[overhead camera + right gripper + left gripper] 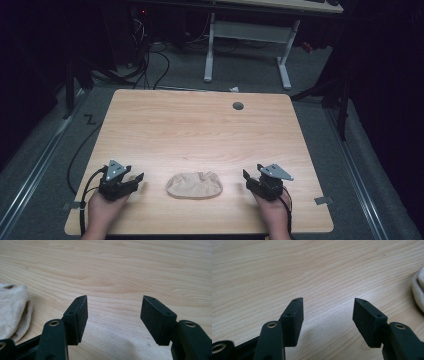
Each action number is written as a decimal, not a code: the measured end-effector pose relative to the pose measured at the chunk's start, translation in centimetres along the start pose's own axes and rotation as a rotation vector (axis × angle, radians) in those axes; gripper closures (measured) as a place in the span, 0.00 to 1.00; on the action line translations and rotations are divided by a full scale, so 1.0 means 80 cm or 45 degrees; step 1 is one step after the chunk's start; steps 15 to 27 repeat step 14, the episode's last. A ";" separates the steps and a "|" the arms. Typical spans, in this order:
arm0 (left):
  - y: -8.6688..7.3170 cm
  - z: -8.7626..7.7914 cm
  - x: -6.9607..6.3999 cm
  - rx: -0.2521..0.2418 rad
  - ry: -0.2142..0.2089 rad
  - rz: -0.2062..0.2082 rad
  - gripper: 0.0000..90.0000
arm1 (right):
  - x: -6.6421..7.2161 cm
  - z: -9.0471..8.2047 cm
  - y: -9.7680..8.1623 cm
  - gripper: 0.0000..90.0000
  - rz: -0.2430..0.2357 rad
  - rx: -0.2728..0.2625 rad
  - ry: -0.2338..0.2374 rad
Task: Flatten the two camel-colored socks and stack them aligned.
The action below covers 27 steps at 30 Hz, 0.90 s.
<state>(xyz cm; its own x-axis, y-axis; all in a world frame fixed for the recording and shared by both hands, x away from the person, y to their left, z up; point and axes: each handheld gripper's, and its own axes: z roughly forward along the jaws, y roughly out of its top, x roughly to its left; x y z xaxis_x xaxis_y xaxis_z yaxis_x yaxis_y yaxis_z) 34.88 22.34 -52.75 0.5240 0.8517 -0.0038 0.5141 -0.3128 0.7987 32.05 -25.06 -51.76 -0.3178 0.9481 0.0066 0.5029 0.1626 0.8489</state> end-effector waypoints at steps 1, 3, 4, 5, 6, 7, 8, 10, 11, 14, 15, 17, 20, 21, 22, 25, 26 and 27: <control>-0.001 0.000 0.000 0.009 -0.001 0.013 0.47 | 0.000 -0.001 0.000 0.43 -0.003 -0.008 -0.006; -0.003 -0.001 -0.001 0.028 0.004 0.036 0.46 | 0.001 -0.003 0.002 0.43 -0.001 -0.017 -0.016; -0.004 -0.002 -0.001 0.039 0.002 0.040 0.46 | 0.002 -0.002 0.003 0.43 -0.008 -0.021 -0.018; -0.005 -0.002 -0.002 0.040 0.005 0.045 0.45 | 0.004 -0.002 0.003 0.42 -0.014 -0.020 -0.019; -0.005 -0.002 -0.002 0.042 0.005 0.044 0.45 | 0.005 -0.002 0.004 0.42 -0.024 -0.017 -0.024; -0.005 -0.001 -0.001 0.051 -0.003 0.032 0.44 | 0.006 -0.002 0.003 0.42 -0.028 -0.019 -0.028; -0.005 -0.001 -0.001 0.058 -0.010 0.026 0.43 | 0.007 -0.003 0.002 0.42 -0.026 -0.026 -0.028; -0.006 0.000 -0.004 0.064 -0.010 0.032 0.42 | 0.006 -0.003 0.001 0.41 -0.019 -0.021 -0.024; -0.007 0.000 -0.006 0.065 -0.008 0.046 0.42 | 0.006 -0.003 0.001 0.41 -0.013 -0.019 -0.019; -0.007 0.001 -0.009 0.078 -0.001 0.072 0.40 | 0.007 -0.002 0.000 0.40 -0.028 -0.008 -0.013; -0.007 0.001 -0.009 0.078 -0.001 0.072 0.40 | 0.007 -0.002 0.000 0.40 -0.028 -0.008 -0.013; -0.007 0.001 -0.009 0.078 -0.001 0.072 0.40 | 0.007 -0.002 0.000 0.40 -0.028 -0.008 -0.013; -0.007 0.001 -0.009 0.078 -0.001 0.072 0.40 | 0.007 -0.002 0.000 0.40 -0.028 -0.008 -0.013; -0.007 0.001 -0.009 0.078 -0.001 0.072 0.40 | 0.007 -0.002 0.000 0.40 -0.028 -0.008 -0.013; -0.007 0.001 -0.009 0.078 -0.001 0.072 0.40 | 0.007 -0.002 0.000 0.40 -0.028 -0.008 -0.013; -0.007 0.001 -0.009 0.078 -0.001 0.072 0.40 | 0.007 -0.002 0.000 0.40 -0.028 -0.008 -0.013; -0.007 0.001 -0.009 0.078 -0.001 0.072 0.40 | 0.007 -0.002 0.000 0.40 -0.028 -0.008 -0.013; -0.007 0.001 -0.009 0.078 -0.001 0.072 0.40 | 0.007 -0.002 0.000 0.40 -0.028 -0.008 -0.013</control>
